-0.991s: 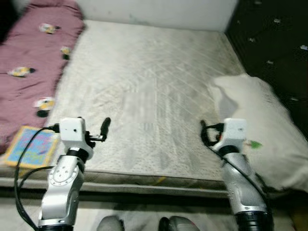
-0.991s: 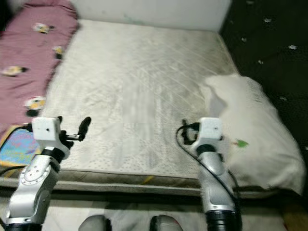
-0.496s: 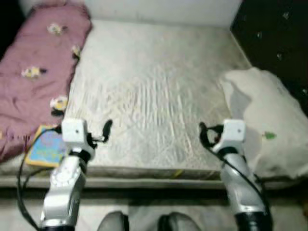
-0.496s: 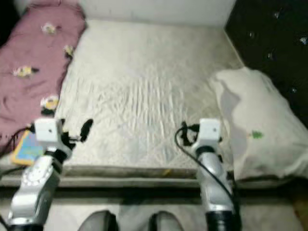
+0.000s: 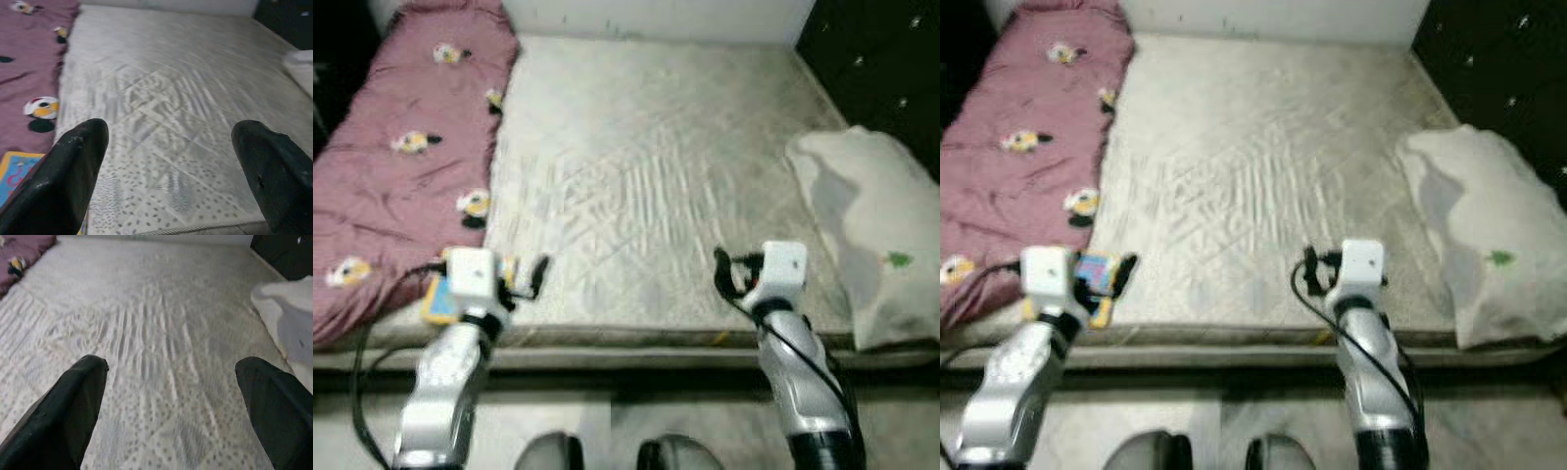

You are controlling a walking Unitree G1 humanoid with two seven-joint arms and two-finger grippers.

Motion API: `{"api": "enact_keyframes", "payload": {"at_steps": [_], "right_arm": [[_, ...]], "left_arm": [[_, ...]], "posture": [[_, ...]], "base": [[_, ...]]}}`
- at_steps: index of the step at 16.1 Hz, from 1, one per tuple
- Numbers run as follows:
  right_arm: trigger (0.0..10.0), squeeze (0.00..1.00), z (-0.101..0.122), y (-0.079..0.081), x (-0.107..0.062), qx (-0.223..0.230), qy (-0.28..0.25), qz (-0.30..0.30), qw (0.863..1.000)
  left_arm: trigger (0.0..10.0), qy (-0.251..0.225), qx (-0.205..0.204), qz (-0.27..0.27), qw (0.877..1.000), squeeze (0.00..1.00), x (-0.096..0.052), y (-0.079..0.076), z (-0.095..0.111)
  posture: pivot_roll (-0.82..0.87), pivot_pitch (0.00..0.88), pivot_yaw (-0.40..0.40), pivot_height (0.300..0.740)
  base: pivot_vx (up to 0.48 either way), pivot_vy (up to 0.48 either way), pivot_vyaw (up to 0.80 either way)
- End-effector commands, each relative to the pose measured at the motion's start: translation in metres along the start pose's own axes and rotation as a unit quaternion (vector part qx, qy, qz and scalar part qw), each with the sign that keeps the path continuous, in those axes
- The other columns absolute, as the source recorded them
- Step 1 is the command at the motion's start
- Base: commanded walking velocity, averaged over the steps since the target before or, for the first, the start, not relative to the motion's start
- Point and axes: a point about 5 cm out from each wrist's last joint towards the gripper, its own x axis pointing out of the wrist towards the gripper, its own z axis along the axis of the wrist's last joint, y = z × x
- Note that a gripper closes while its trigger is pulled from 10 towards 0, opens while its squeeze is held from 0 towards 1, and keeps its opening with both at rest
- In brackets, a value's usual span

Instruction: Clean up the room

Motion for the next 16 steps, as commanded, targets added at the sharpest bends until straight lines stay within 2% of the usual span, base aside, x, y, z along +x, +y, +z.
{"api": "enact_keyframes", "payload": {"at_steps": [1,6,10,11,14,16], "right_arm": [[10.0,0.0,0.004,-0.003,0.001,-0.001,-0.007,-0.005,1.0],[10.0,0.0,0.004,-0.003,0.002,-0.002,-0.007,-0.003,1.0],[10.0,0.0,0.004,-0.002,0.002,-0.002,-0.007,-0.001,1.0],[10.0,0.0,0.004,-0.002,0.002,-0.001,-0.008,-0.001,1.0],[10.0,0.0,0.005,-0.001,0.002,0.001,-0.01,0.002,1.0],[10.0,0.0,0.004,-0.002,0.002,0.004,-0.007,-0.001,1.0]], "left_arm": [[10.0,-0.004,0.02,-0.013,1.0,0.0,-0.002,-0.002,0.004],[10.0,0.001,0.014,-0.03,0.999,0.0,-0.001,-0.005,0.004],[10.0,-0.009,0.018,0.006,1.0,0.0,-0.001,0.001,0.006],[10.0,0.004,-0.027,0.043,0.999,0.0,0.001,0.009,0.003],[10.0,-0.008,-0.018,0.032,0.999,0.0,0.003,0.006,0.006],[10.0,-0.004,-0.031,0.033,0.999,0.0,0.003,0.006,0.004]], "posture": [[0.02,0.1,-0.065,0.74],[0.02,0.1,-0.067,0.74],[0.02,0.099,-0.067,0.74],[0.02,0.099,-0.067,0.74],[0.02,0.099,-0.067,0.74],[0.02,0.099,-0.067,0.74]], "base": [[0.0,0.0,0.0],[0.0,0.0,0.0],[0.0,0.0,0.0],[0.0,0.0,0.0],[0.0,0.0,0.0],[0.0,0.0,0.0]]}}
